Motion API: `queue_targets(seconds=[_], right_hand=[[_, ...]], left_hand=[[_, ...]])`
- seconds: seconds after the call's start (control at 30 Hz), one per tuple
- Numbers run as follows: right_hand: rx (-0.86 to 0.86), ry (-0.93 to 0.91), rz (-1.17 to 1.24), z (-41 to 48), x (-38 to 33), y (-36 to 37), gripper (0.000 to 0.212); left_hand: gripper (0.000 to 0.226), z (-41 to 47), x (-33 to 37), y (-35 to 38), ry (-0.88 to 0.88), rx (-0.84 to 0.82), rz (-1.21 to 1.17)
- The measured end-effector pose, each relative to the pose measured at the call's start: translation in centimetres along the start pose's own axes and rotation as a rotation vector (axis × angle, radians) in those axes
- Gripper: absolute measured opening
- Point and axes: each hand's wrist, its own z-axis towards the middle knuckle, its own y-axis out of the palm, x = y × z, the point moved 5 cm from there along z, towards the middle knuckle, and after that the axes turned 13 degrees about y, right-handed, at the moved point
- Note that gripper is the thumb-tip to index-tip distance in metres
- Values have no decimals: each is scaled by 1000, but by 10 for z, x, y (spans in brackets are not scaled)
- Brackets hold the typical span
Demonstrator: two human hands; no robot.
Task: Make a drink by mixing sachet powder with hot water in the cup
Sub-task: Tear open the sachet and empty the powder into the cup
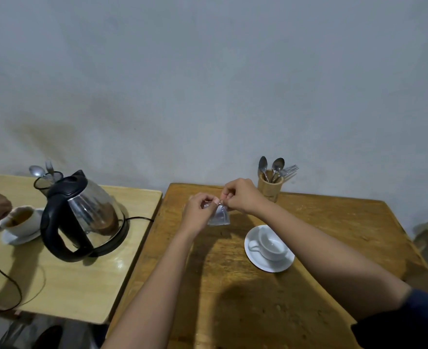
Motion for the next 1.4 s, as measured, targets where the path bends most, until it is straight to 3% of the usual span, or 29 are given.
queue_targets(seconds=[0.13, 0.27, 0.43, 0.53, 0.67, 0.73, 0.8, 0.97, 1.1, 1.2, 1.3, 1.4], right_hand=[[8, -72, -97, -1, -4, 3, 13], [61, -194, -240, -3, -8, 8, 14], [120, -483, -356, -16, -14, 15, 54], [175, -645, -424, -24, -16, 14, 46], [156, -740, -515, -30, -18, 19, 21], [144, -772, -507, -34, -18, 26, 31], [161, -774, -435, -34, -16, 26, 35], [158, -762, -321, -32, -9, 21, 21], [102, -833, -338, -45, -6, 26, 18], [44, -828, -367, -52, 6, 28, 19], [-17, -673, -343, -49, 19, 29, 13], [-91, -414, -239, -34, 36, 45, 13]], left_hand=[[12, 3, 0, 2, -61, -19, -14], [28, 3, 1, 0, -146, 16, -205], [25, 0, -2, -2, -175, 76, -276], [12, 0, -6, 2, -208, 86, -286], [26, 1, -13, 3, -261, 133, -298], [23, 0, -16, -2, -266, 166, -328], [21, -1, -16, -9, -259, 190, -354], [27, -5, -19, -11, -261, 270, -462], [12, -8, -39, -24, -351, 425, -532], [16, -10, -52, -45, -386, 556, -586], [30, -10, -57, -63, -359, 607, -598], [12, -10, -62, -71, -316, 581, -629]])
